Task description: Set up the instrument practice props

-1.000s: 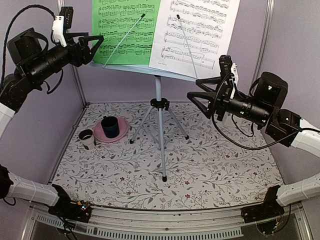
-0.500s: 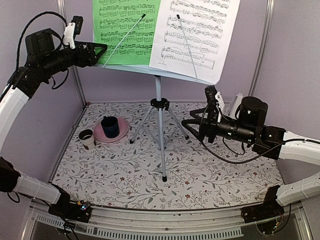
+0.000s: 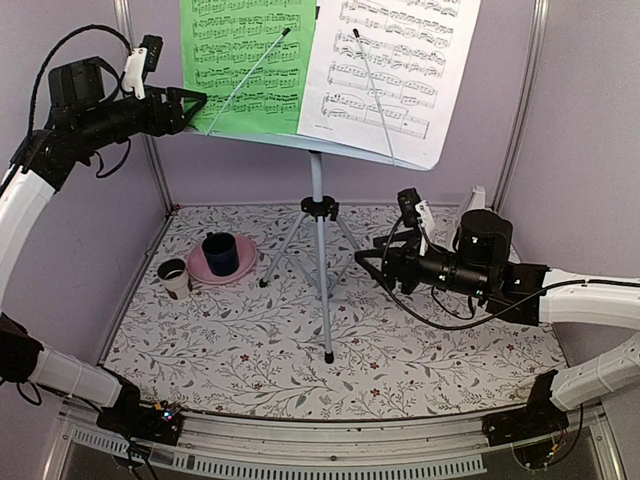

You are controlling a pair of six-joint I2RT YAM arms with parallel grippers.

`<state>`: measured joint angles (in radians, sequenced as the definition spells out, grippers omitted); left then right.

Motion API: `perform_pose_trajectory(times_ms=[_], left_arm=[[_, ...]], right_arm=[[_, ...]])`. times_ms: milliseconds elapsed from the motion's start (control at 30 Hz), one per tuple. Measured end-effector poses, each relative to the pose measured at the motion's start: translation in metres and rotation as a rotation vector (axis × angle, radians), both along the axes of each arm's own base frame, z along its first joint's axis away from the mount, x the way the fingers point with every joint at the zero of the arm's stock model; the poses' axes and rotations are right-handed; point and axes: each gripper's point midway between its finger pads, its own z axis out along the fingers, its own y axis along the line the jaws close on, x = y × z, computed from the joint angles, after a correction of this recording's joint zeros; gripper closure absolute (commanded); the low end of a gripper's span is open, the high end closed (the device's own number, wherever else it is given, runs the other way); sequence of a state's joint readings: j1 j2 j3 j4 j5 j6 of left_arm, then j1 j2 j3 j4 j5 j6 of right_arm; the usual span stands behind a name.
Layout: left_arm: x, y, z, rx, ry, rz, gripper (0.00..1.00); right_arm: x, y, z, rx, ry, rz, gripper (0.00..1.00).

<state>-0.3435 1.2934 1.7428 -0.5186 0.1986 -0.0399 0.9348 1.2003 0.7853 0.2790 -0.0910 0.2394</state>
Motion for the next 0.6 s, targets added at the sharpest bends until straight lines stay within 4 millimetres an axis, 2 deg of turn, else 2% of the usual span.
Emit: perform_pose_trajectory(times_ms=[133, 267, 300, 333, 400, 600], left_arm=[[-0.001, 0.004, 0.001, 0.01, 0.007, 0.012, 0.19], [-0.003, 0.006, 0.004, 0.017, 0.003, 0.015, 0.14], [-0.004, 0.006, 0.007, 0.018, -0.002, 0.012, 0.12], [-0.005, 0.006, 0.011, 0.019, -0.01, 0.008, 0.05], [-0.008, 0.005, 0.019, 0.025, -0.031, -0.001, 0.01], [-0.02, 0.007, 0.03, 0.017, -0.062, -0.02, 0.01]], right_arm=[[0.002, 0.003, -0.001, 0.009, 0.005, -0.001, 0.32], [0.005, 0.008, -0.011, -0.001, 0.025, -0.002, 0.32], [0.006, 0.009, -0.015, -0.004, 0.033, -0.003, 0.32], [0.008, 0.011, -0.019, -0.008, 0.044, -0.004, 0.32], [0.01, 0.014, -0.028, -0.019, 0.067, -0.007, 0.31], [0.013, 0.021, -0.052, -0.046, 0.128, -0.014, 0.31]])
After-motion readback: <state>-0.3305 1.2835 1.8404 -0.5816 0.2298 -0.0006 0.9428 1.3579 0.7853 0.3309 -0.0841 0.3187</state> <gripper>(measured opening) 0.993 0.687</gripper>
